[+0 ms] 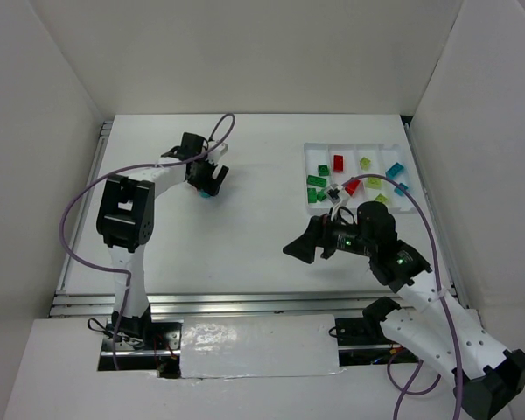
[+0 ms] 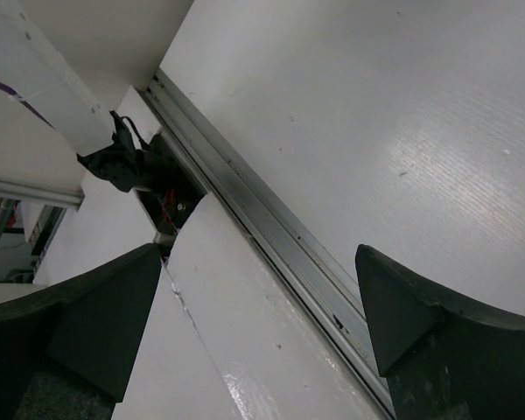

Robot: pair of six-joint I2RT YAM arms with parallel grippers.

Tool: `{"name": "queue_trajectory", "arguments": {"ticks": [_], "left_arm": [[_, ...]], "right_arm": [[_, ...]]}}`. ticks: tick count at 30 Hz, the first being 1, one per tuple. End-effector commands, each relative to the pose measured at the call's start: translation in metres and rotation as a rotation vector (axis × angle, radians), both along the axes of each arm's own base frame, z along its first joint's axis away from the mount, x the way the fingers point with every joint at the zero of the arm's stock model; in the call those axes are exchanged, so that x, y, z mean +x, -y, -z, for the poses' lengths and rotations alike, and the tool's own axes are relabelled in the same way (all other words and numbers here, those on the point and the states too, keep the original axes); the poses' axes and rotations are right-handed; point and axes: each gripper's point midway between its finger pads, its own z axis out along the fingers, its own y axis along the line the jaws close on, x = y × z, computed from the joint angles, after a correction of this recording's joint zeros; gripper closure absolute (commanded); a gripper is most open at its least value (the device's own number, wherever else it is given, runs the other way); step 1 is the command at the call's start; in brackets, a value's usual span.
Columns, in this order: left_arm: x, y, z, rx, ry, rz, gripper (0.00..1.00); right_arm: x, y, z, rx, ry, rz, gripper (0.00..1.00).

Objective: Sort the legos into containers by color

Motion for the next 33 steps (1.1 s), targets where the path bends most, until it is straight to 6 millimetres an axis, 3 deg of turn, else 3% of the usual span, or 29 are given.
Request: {"name": "queue_trajectory", "arguments": {"ticks": [1,4,6,7,9,10,12,15,16,17,18,19,20,21,23,24,26,27,29,30,33], "left_arm": [[-0.011,0.005,0.013,-0.02,-0.071,0.03,0.04],[-0.016,0.008,0.016,-0.038,-0.101,0.034,0.15],[-0.023,0.011,0.019,-0.05,-0.135,0.044,0.4],[-0.023,0.011,0.016,-0.054,-0.133,0.038,0.72],[-0.021,0.011,0.009,-0.064,-0.117,0.014,0.96],[-0.021,0.012,0.0,-0.076,-0.099,0.013,1.0],[-0.019,0.016,-0.016,-0.108,-0.072,0.002,1.0],[-0.022,0.034,-0.061,-0.194,0.0,0.037,1.0],[-0.027,0.046,-0.089,-0.227,0.057,0.066,1.0],[-0.033,0.057,-0.104,-0.262,0.078,0.1,1.0],[-0.048,0.076,-0.113,-0.28,0.088,0.144,1.0],[-0.059,0.087,-0.147,-0.307,0.163,0.186,1.0],[-0.071,0.099,-0.16,-0.32,0.195,0.221,1.0],[-0.097,0.122,-0.181,-0.35,0.267,0.3,1.0],[-0.128,0.144,-0.194,-0.375,0.33,0.375,1.0],[-0.162,0.16,-0.197,-0.382,0.359,0.441,1.0],[-0.186,0.171,-0.193,-0.411,0.401,0.471,1.0],[-0.206,0.179,-0.21,-0.457,0.44,0.514,1.0],[-0.222,0.187,-0.227,-0.535,0.5,0.537,1.0],[-0.241,0.188,-0.226,-0.562,0.507,0.569,1.0],[-0.267,0.193,-0.231,-0.604,0.536,0.625,1.0]], "right_arm": [[-0.004,-0.003,0.0,0.009,0.023,-0.025,0.0],[-0.003,-0.005,-0.001,0.016,0.015,-0.035,0.0],[-0.003,-0.006,-0.003,0.024,0.018,-0.038,0.0],[-0.002,-0.006,-0.004,0.026,0.016,-0.03,0.01],[-0.001,-0.005,-0.005,0.022,0.02,-0.02,0.0],[0.0,-0.004,-0.004,0.016,0.02,-0.014,0.0],[0.002,-0.004,-0.003,0.013,0.017,-0.007,0.0],[0.01,-0.003,-0.002,0.027,-0.008,0.051,0.0],[0.012,-0.003,-0.002,0.033,-0.015,0.067,0.0],[0.018,-0.001,-0.004,0.037,-0.015,0.104,0.0],[0.02,-0.001,-0.006,0.053,-0.032,0.128,0.0],[0.028,0.003,-0.01,0.058,-0.03,0.177,0.0],[0.031,0.005,-0.013,0.069,-0.038,0.207,0.0],[0.034,0.006,-0.016,0.095,-0.067,0.25,0.0],[0.043,0.014,-0.025,0.132,-0.066,0.339,0.0],[0.044,0.016,-0.028,0.161,-0.091,0.368,0.0],[0.046,0.017,-0.036,0.208,-0.097,0.399,0.0],[0.046,0.017,-0.039,0.22,-0.1,0.402,0.0],[0.046,0.018,-0.044,0.247,-0.097,0.413,0.0],[0.044,0.017,-0.048,0.27,-0.096,0.405,0.01],[0.031,0.015,-0.066,0.375,-0.038,0.344,0.05]]}}
